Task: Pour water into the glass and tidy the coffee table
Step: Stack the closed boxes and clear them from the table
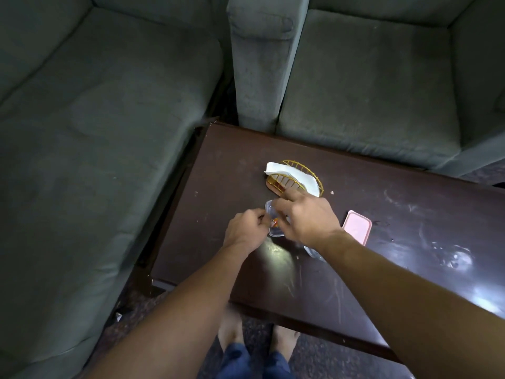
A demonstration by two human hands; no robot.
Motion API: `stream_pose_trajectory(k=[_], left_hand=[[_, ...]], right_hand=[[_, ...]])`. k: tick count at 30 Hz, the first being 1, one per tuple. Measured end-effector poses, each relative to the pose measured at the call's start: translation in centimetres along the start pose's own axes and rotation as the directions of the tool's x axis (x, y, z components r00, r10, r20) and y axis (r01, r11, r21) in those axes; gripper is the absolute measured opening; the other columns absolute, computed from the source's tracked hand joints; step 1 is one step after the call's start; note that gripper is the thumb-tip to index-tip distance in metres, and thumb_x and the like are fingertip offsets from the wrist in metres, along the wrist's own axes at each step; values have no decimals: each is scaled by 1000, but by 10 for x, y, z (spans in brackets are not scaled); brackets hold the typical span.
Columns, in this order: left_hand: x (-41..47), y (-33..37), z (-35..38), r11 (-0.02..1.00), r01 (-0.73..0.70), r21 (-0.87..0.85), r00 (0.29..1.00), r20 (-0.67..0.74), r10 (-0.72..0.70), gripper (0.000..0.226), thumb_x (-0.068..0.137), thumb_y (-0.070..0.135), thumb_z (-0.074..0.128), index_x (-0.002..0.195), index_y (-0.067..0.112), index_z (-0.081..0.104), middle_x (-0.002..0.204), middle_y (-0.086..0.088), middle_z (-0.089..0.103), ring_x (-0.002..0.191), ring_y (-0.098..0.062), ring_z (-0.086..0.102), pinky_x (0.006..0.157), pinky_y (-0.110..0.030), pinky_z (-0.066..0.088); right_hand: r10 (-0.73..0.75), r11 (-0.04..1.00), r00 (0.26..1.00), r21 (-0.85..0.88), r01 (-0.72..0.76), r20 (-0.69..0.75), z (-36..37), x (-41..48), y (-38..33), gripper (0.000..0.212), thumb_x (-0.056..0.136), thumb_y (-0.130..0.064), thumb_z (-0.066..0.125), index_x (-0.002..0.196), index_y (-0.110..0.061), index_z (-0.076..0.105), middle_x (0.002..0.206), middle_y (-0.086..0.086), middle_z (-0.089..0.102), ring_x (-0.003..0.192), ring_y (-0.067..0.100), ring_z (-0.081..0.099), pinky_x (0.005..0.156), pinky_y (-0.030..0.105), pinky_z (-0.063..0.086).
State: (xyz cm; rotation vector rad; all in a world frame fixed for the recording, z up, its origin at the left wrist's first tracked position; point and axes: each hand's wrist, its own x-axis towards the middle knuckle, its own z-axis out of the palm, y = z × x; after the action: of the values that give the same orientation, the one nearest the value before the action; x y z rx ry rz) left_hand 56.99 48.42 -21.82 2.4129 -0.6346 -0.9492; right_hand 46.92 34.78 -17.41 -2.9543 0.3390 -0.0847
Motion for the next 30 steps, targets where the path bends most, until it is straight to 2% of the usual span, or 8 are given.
stream_pose_trajectory(k=[6, 9, 11, 13, 16, 20, 26, 30], left_hand=[[2, -4, 1, 1000, 12, -29, 1000, 6, -12, 41, 90, 55, 36, 103, 32, 67, 97, -2, 76, 102, -33, 67, 89, -44, 56], [0, -5, 4, 1000, 4, -7, 1000, -2, -4, 39, 96, 53, 37, 106, 31, 67, 98, -2, 76, 102, -32, 67, 89, -43, 56], [1, -5, 5, 1000, 8, 5, 1000, -16, -8, 39, 98, 52, 38, 111, 31, 68, 101, -2, 77, 104, -32, 67, 90, -43, 56], [3, -4, 6, 1000, 8, 11, 999, -34, -7, 40, 99, 51, 37, 115, 31, 68, 103, -2, 77, 105, -32, 67, 90, -43, 55], [6, -4, 7, 1000, 7, 20, 998, -55, -5, 41, 99, 51, 36, 117, 31, 67, 103, -2, 77, 105, -31, 68, 91, -43, 55], [9, -8, 10, 1000, 29, -5, 999, -44, -29, 46, 94, 54, 33, 116, 33, 67, 101, -1, 78, 106, -28, 69, 92, -44, 55], [10, -6, 11, 1000, 22, -13, 1000, -14, -22, 53, 91, 58, 29, 114, 30, 68, 101, 0, 78, 104, -26, 69, 92, -45, 55], [6, -3, 8, 999, 27, -30, 1000, -12, -27, 54, 89, 63, 29, 113, 32, 67, 97, 4, 77, 93, -24, 72, 88, -44, 58]], right_hand=[[67, 998, 998, 1, -67, -15, 0, -8, 5, 31, 80, -30, 72, 111, -26, 73, 101, 0, 70, 87, 30, 70, 52, 35, 53], [339, 941, 926, 67, -332, -168, -11, -17, 13, 20, 84, -28, 68, 102, -21, 72, 96, 3, 66, 82, 34, 67, 56, 37, 53], [647, 763, 745, 146, -630, -164, -17, -25, 33, 18, 88, -27, 64, 100, -15, 71, 102, 11, 63, 89, 39, 65, 66, 41, 52], [874, 478, 485, 122, -870, 33, -15, -34, 64, 29, 87, -27, 62, 108, -9, 70, 115, 18, 62, 101, 42, 65, 82, 46, 53], [911, 237, 224, 3, -971, 347, -4, -46, 97, 53, 80, -42, 67, 120, -6, 69, 123, 21, 63, 108, 38, 67, 93, 43, 56], [861, 240, 192, -43, -970, 471, 17, -48, 104, 71, 60, -56, 80, 115, -14, 67, 121, 17, 54, 97, 36, 68, 84, 44, 62], [889, 194, 153, -52, -980, 431, 33, -46, 108, 63, 75, -46, 75, 128, -17, 60, 126, 18, 42, 106, 40, 64, 91, 43, 58], [921, 129, 116, -9, -992, 371, 17, -40, 105, 81, 71, -45, 77, 137, -13, 42, 134, 22, 41, 119, 45, 57, 98, 46, 53]])
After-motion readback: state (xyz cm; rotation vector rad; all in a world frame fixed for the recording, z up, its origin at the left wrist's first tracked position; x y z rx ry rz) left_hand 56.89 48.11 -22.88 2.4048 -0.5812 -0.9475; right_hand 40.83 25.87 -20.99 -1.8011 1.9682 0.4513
